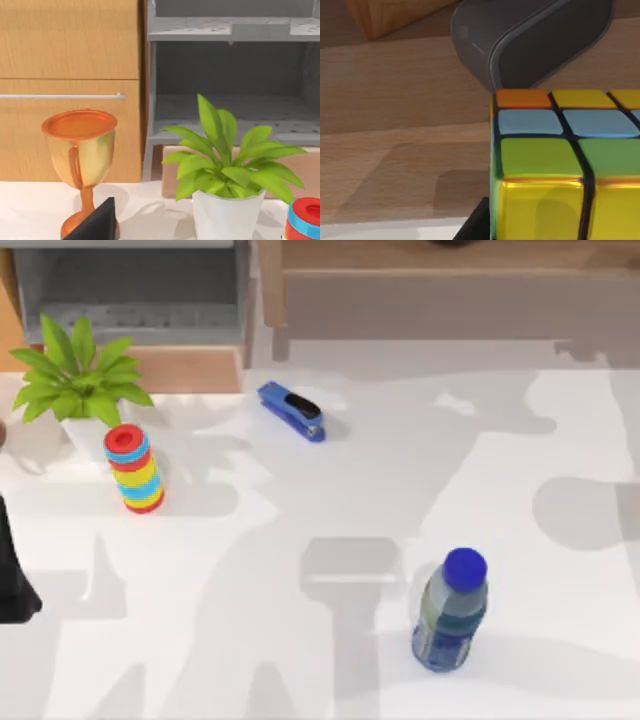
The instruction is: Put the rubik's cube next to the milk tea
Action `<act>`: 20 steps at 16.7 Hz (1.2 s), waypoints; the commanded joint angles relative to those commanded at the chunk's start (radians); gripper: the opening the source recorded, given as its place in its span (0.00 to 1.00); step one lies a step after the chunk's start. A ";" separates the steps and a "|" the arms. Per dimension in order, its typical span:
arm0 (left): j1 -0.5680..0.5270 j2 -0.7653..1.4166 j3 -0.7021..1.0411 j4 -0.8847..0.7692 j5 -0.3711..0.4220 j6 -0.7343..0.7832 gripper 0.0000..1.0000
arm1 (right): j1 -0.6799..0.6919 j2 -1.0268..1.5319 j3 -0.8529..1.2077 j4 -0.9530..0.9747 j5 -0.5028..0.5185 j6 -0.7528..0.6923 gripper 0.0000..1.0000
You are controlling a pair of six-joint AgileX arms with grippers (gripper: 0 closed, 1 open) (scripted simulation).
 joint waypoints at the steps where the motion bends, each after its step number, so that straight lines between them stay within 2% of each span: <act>1: 0.000 0.000 0.000 0.000 0.000 0.000 1.00 | 0.038 0.004 0.013 -0.099 0.000 -0.005 0.00; 5: 0.000 0.000 0.000 0.000 0.000 0.000 1.00 | 0.228 0.100 0.052 -0.405 0.016 0.013 0.00; 9: 0.000 0.000 0.000 0.000 0.000 0.000 1.00 | 0.353 0.195 0.038 -0.577 0.063 0.114 0.00; 13: 0.000 0.000 0.000 0.000 0.000 0.000 1.00 | 0.363 0.209 0.022 -0.675 0.102 0.213 0.00; 20: 0.000 0.000 0.000 0.000 0.000 0.000 1.00 | 0.361 0.207 0.023 -0.679 0.101 0.221 0.00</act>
